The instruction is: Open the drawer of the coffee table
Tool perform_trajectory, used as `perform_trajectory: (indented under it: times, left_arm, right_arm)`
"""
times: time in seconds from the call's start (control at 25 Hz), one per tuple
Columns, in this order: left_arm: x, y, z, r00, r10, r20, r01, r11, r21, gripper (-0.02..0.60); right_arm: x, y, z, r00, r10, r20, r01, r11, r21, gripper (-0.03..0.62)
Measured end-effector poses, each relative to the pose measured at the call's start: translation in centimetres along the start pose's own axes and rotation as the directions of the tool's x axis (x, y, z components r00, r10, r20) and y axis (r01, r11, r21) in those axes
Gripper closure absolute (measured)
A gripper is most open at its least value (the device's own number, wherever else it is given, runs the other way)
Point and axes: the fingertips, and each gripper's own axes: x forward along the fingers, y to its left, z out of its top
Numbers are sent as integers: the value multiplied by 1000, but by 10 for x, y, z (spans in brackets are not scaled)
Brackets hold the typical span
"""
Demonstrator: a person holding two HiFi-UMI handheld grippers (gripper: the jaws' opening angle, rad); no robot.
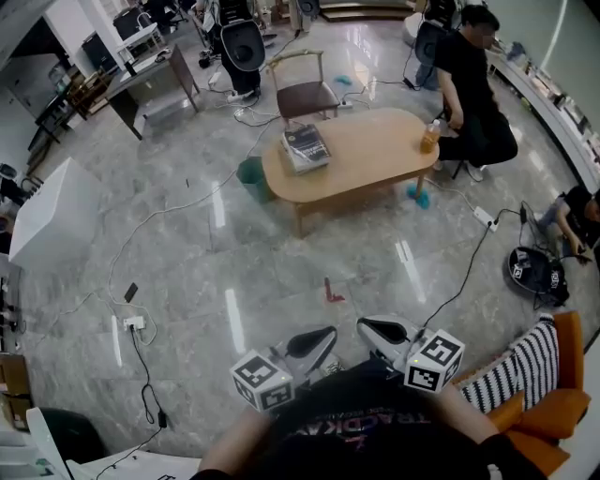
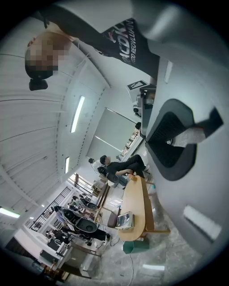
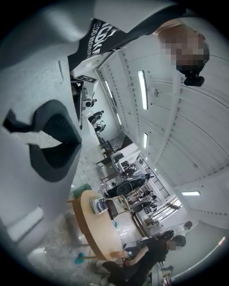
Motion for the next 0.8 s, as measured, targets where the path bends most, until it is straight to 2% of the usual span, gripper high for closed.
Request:
perform_trajectory:
  times: [0.2, 0.8]
  left_arm:
    - [-1, -2, -1, 1000, -17, -2, 17, 1000, 10, 578]
    - [0, 1, -1, 1000, -20, -7, 20, 1000, 17, 577]
  right_arm:
    - [1, 4, 3, 1000, 17, 24, -17, 1000, -8, 592]
    - [10, 7, 5, 1000, 27, -6, -27, 995, -96, 592]
